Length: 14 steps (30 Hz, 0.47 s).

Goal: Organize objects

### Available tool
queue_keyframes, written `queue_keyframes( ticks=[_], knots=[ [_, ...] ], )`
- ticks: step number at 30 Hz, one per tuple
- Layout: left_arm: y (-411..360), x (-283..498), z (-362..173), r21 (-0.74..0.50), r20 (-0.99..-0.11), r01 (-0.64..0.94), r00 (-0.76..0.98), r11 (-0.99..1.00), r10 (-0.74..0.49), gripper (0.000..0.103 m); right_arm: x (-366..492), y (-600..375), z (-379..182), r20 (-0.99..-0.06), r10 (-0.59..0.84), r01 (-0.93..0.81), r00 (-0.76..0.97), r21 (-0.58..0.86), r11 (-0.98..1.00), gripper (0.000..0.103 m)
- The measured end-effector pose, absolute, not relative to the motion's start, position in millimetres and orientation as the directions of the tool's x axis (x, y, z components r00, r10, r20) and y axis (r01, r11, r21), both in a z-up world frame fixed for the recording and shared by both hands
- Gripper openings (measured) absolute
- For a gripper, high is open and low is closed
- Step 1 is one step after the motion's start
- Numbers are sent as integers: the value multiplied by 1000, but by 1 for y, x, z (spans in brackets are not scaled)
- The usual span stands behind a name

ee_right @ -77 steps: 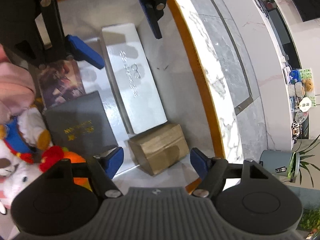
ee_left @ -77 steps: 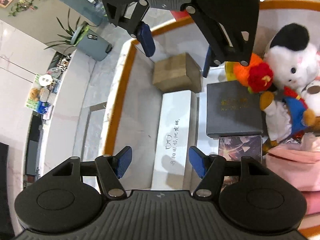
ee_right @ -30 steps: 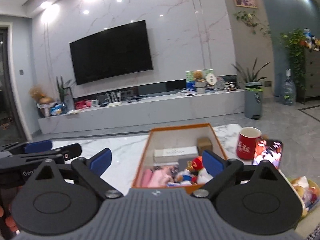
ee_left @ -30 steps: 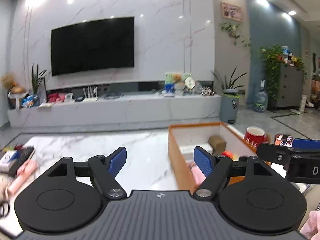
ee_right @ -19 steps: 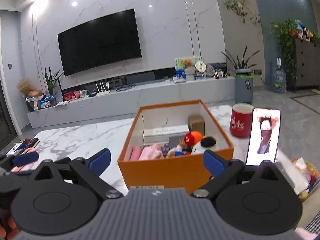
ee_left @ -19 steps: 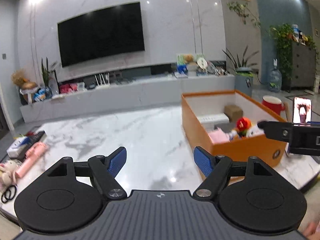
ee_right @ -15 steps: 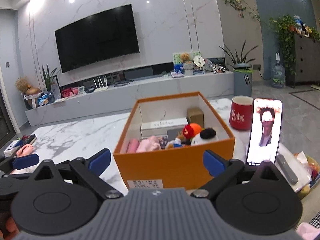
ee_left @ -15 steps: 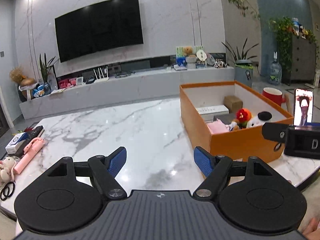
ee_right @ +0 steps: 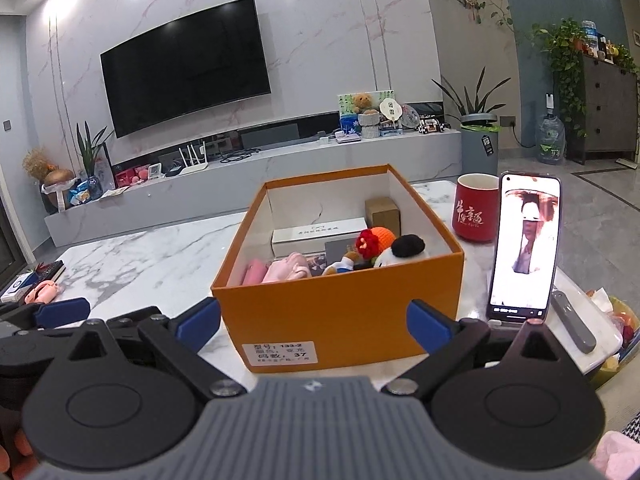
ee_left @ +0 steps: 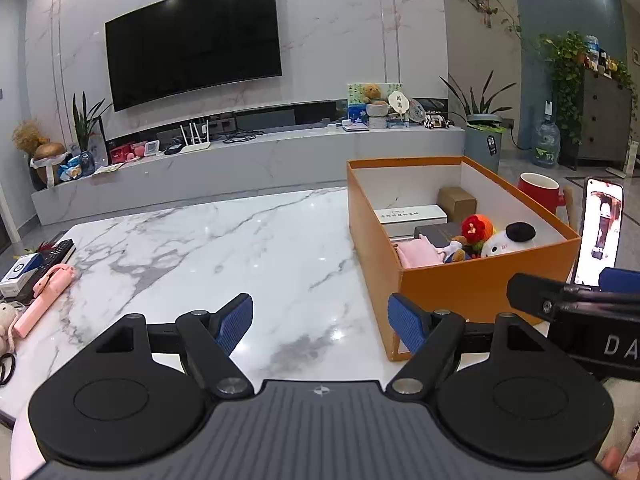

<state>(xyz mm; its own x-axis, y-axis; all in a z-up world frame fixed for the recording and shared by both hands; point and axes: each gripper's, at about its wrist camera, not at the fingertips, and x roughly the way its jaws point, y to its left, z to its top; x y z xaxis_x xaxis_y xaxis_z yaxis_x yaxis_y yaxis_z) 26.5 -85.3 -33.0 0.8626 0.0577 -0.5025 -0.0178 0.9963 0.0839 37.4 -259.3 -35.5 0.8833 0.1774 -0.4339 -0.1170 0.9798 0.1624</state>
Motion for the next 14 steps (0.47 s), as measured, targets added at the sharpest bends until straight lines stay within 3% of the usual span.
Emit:
queue_keyframes(
  ticks=[14],
  knots=[
    [-80, 21, -25, 62, -502, -27, 863, 998, 54, 89, 28, -253, -28, -415, 187, -134, 890, 153, 979, 99]
  ],
)
